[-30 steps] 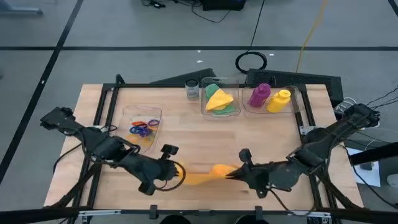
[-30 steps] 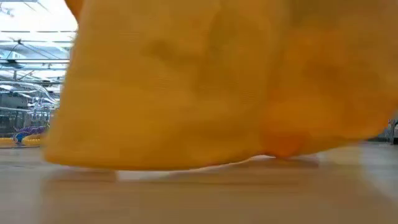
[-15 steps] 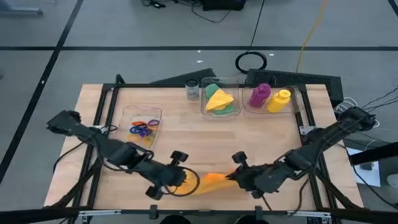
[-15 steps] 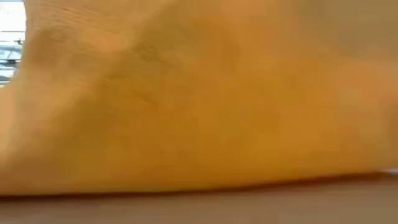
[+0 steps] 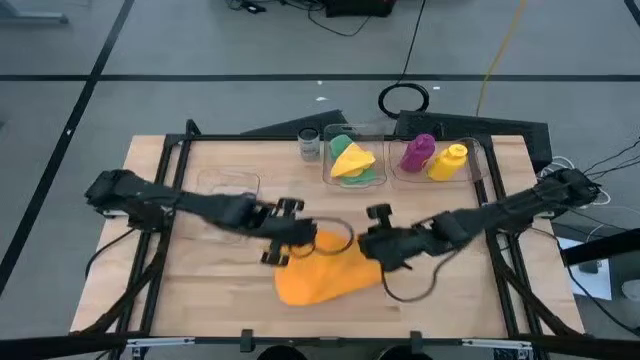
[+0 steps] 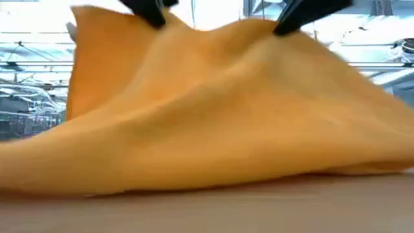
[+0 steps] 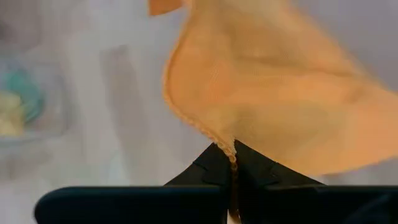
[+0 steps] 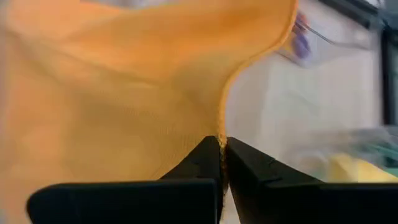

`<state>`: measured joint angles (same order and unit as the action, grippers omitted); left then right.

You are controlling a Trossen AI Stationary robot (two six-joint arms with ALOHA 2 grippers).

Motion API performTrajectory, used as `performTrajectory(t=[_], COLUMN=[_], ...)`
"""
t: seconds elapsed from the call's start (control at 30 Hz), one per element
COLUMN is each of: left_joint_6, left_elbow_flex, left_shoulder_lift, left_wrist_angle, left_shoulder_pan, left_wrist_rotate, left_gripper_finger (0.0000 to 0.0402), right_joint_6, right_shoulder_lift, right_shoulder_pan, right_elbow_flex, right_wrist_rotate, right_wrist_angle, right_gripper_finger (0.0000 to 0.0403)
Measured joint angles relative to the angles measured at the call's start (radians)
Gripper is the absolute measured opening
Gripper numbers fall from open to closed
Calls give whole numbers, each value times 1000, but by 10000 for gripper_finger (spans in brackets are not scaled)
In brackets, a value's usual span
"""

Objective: Pick & Place Sports Items
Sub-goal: Fold the orange towel

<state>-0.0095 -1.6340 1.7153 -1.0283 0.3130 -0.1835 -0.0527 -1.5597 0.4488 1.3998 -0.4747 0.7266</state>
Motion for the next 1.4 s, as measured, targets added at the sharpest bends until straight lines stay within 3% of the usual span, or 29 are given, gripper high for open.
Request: performTrajectory(t=[0.2, 0.5, 0.7, 0.93, 1.07, 1.2, 1.4], left_joint_6=[71, 133, 169, 180, 165, 166, 169], left_elbow_flex=[87, 206, 270, 278, 278, 278, 278], left_shoulder_lift=[0, 0, -1, -1, -1, -1, -1], left_wrist_angle=[24, 122, 194, 224, 225, 219, 218], left_shoulder_pan=[-152, -334, -401, -450, -478, -494, -504], left_wrist_rotate=[-1, -1, -2, -2, 0, 0, 2], left_gripper_finger=[0, 0, 0, 0, 5, 42, 132], right_joint_6=[-79, -221, -279, -304, -310, -334, -357], right_shoulder_lift=[0, 0, 0, 0, 0, 0, 0], right_shoulder_pan=[-136, -312, -376, -403, -405, -405, -410], right_elbow_flex=[-14, -226, -334, -351, -351, -351, -351], right_wrist_rotate=[-1, -2, -1, -1, -54, -78, -106], right_wrist_angle=[23, -226, -372, -409, -410, -409, -409], right_gripper_finger=[0, 0, 0, 0, 13, 52, 128])
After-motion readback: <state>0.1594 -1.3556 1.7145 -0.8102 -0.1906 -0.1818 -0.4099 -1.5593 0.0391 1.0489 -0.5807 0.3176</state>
